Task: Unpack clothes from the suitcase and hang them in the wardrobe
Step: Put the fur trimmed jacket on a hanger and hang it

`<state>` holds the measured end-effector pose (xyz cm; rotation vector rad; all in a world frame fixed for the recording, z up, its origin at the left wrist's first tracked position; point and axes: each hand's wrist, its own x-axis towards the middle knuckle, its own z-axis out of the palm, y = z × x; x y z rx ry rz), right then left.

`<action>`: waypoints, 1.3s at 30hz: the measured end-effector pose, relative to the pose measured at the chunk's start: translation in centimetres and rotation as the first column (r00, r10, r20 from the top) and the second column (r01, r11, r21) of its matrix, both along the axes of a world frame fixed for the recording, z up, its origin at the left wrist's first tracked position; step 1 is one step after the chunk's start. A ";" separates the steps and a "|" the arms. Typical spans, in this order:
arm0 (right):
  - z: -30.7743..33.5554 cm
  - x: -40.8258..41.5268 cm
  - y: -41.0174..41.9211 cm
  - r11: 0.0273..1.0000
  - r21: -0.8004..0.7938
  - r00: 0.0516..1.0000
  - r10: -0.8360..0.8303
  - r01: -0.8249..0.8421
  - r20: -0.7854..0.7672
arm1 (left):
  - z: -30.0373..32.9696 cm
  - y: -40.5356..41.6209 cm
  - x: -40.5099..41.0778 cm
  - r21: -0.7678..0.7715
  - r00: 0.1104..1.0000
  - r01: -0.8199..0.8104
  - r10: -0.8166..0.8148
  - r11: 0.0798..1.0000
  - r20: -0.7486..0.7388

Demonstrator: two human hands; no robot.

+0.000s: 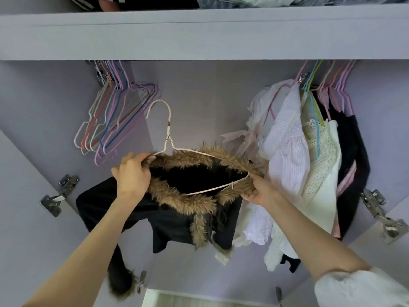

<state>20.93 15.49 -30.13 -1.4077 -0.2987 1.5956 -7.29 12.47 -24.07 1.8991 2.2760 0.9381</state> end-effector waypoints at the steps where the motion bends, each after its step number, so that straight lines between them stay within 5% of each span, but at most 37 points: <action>1: -0.2 0.0 0.0 1.000 0.012 1.000 0.003 -0.002 -0.017 | 0.0 0.2 -0.2 -0.013 1.000 0.010 -0.010 1.000 0.009; 5: -1.0 0.4 0.0 0.998 0.000 0.996 0.060 -0.060 -0.072 | 0.0 0.2 -0.3 -0.038 0.986 0.144 -0.140 0.989 0.095; 9: -2.0 0.8 -0.2 0.998 -0.047 0.994 -0.052 0.047 -0.101 | 0.7 -0.2 -0.6 -0.110 0.943 0.253 -0.220 0.961 0.248; 18: -0.6 1.5 0.5 0.999 0.023 0.998 -0.038 0.039 -0.039 | -0.8 -0.5 -1.7 -0.201 0.817 0.212 -0.060 0.956 0.574; 27: -0.8 1.5 -0.6 0.990 -0.130 0.998 0.060 -0.062 -0.020 | -0.4 0.1 -0.7 -0.138 0.622 0.195 -0.014 0.971 0.783; 33: 0.6 2.0 0.1 0.994 -0.057 0.995 0.092 -0.094 -0.040 | -1.2 0.2 -1.6 -0.222 0.724 0.211 0.000 0.952 0.690; 39: 2.1 2.3 1.1 0.996 -0.028 0.988 0.091 -0.088 0.123 | -1.3 0.0 -1.1 -0.294 0.761 0.261 -0.009 0.919 0.649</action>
